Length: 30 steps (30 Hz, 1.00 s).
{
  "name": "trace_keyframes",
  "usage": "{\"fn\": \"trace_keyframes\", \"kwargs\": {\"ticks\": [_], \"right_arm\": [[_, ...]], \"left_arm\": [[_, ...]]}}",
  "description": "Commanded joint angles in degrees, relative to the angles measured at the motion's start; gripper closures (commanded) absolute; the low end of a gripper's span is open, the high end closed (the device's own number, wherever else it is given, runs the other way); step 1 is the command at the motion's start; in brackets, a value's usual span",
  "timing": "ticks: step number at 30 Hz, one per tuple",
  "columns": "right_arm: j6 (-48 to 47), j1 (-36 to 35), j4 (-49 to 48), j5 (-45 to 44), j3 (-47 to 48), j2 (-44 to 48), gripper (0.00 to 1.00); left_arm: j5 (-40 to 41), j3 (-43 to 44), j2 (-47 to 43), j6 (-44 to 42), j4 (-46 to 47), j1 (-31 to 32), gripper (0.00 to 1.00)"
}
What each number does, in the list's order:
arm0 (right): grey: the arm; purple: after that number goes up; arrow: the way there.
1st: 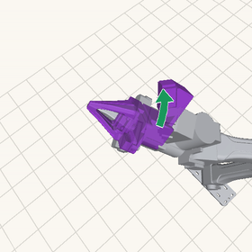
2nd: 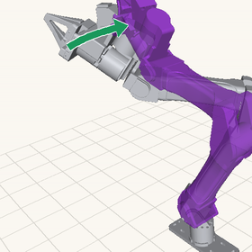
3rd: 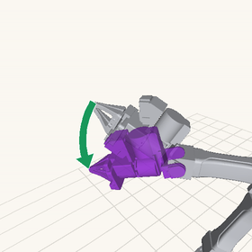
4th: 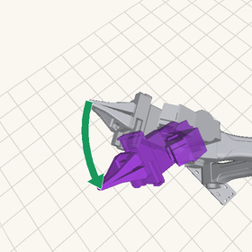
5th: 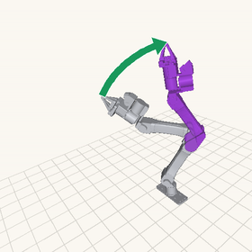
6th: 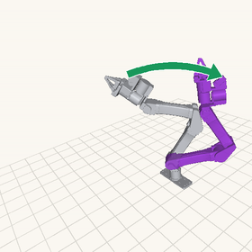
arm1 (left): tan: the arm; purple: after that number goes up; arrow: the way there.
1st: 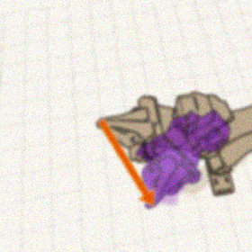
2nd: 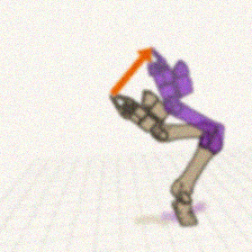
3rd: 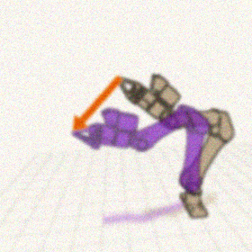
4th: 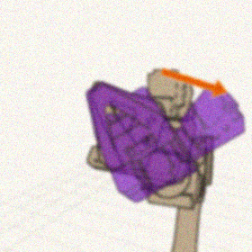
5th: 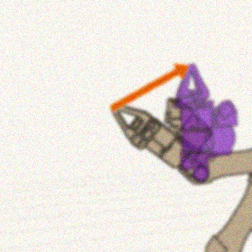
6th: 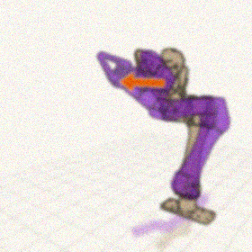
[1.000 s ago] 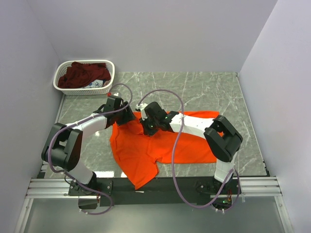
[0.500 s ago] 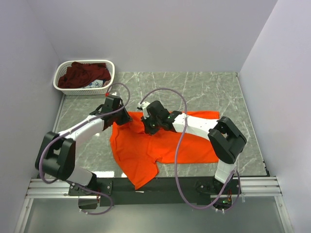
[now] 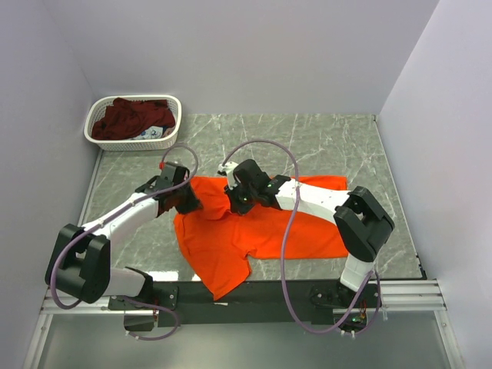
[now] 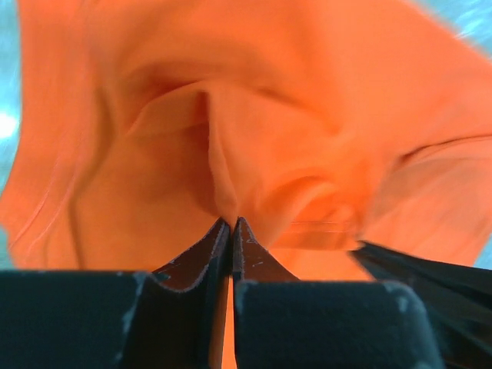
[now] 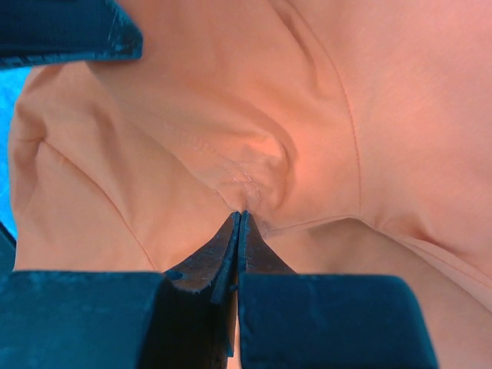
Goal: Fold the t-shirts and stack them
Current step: Fold the tshirt
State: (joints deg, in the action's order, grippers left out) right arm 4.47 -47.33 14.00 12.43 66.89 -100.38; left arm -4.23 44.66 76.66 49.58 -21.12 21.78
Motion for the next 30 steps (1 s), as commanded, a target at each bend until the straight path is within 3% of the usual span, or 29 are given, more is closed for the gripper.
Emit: {"fn": "trace_keyframes", "kwargs": {"ticks": [1, 21, 30], "right_arm": [[-1.4, 0.4, 1.2, 1.9, -0.6, 0.8, 1.00], [-2.2, 0.5, 3.1, 0.5, -2.1, 2.2, 1.00], [-3.0, 0.4, 4.9, -0.3, -1.2, 3.0, 1.00]], "left_arm": [[-0.3, -2.3, -1.7, 2.4, -2.2, 0.5, 0.89], [-0.4, -5.8, -5.0, 3.9, -6.1, 2.1, 0.91], [-3.1, -9.2, -6.2, 7.1, -3.2, 3.3, 0.91]]}}
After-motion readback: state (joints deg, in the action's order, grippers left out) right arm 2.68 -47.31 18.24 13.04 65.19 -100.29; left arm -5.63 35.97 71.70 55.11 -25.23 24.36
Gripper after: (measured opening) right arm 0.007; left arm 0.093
